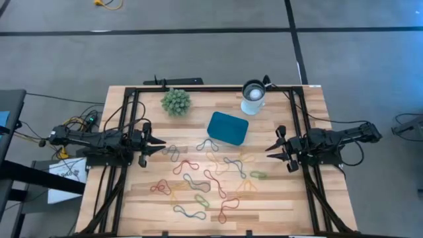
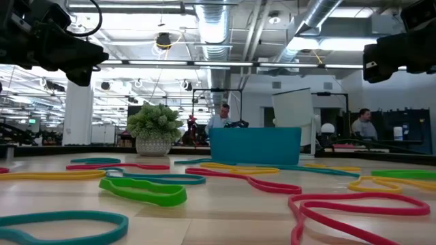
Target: Pick and place items into bin
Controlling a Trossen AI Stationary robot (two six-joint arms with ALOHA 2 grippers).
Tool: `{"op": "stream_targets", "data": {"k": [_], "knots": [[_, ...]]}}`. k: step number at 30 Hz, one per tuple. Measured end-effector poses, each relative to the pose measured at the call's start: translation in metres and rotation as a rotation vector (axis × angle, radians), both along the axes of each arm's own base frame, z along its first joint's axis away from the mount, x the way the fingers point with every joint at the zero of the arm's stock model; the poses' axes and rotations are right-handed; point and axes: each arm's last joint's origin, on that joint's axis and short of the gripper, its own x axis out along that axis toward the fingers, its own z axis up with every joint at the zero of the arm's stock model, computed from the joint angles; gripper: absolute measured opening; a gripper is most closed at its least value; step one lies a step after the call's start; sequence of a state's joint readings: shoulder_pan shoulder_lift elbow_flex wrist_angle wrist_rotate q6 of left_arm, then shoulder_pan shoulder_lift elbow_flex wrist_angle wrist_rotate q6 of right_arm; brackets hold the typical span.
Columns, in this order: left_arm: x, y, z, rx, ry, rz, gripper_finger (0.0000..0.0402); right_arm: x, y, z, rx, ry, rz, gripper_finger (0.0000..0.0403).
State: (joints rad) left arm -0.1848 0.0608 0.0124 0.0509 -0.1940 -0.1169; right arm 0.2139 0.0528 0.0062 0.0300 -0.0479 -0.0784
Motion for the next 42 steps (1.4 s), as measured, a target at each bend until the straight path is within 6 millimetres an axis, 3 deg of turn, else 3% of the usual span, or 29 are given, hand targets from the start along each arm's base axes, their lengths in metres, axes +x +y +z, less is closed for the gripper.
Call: {"op": "stream_targets", "data": {"k": [14,28,32,42], "knots": [[0.000,0.000,0.000,-0.002,-0.003,0.000,0.0073,0.000,0.000,0.000,0.000,0.000,0.000,0.0100],[0.000,0.000,0.001,-0.154,-0.009,0.002,0.0073,0.000,0.000,0.000,-0.001,0.000,0.000,0.0100],[0.000,0.000,0.000,-0.182,-0.007,0.002,0.0073,0.000,0.000,0.000,-0.074,-0.020,0.000,0.0100],[0.009,-0.002,-0.015,-0.092,0.169,-0.005,0.0075,0.000,0.000,0.001,-0.075,-0.027,0.000,0.0100]]}}
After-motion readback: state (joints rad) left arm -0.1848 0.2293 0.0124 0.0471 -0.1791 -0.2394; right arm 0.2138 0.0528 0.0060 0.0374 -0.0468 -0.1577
